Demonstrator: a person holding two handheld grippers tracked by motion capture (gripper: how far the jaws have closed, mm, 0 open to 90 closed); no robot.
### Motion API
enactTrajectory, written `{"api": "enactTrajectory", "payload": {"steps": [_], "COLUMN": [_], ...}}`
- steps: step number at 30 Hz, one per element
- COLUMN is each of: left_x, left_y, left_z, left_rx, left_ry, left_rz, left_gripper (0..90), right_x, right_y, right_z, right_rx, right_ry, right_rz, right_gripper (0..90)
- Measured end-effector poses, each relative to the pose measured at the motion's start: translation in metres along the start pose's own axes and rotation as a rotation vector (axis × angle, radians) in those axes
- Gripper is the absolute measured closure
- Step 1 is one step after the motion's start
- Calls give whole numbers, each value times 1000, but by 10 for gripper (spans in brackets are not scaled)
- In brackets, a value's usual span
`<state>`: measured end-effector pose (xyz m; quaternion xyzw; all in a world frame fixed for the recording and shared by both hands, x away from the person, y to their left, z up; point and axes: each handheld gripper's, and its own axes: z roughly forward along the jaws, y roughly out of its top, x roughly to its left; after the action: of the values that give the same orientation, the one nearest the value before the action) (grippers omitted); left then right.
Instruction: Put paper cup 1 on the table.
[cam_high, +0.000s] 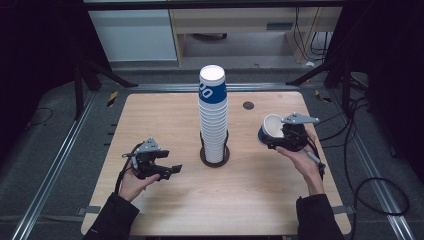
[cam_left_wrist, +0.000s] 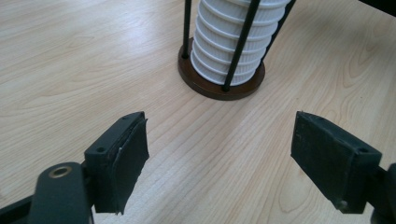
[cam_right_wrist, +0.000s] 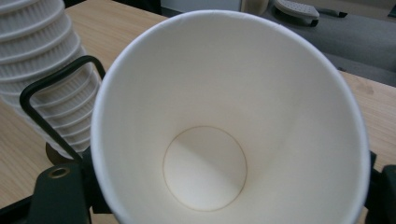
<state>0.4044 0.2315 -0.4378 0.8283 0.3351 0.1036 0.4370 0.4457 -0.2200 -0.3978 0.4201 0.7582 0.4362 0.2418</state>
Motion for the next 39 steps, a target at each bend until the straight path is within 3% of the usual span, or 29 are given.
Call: {"api": "enactTrajectory", "payload": {"steps": [6,15,20,28,39], "left_x": [2,5,4,2,2], "left_y": [-1,-2,-2,-2,-2], "left_z": [-1,-3,-1,0,1], "left_rx": [3,-4,10,15,23], "left_ry": [18,27,36,39,35], "left_rz": [-3,-11,-2,1,6], "left_gripper": [183,185,185,185,186], "right_x": [-12,-26,-29,-36,-37], "right_y": [3,-10,-18,-30,-37], "right_z": [13,31,37,41,49], "right_rx": [49,139,191,233,285], "right_ry": [-56,-68,-97,-106,-103], "right_rz": [-4,21,0,20,12], "right_gripper": [198,198,198,196,192]}}
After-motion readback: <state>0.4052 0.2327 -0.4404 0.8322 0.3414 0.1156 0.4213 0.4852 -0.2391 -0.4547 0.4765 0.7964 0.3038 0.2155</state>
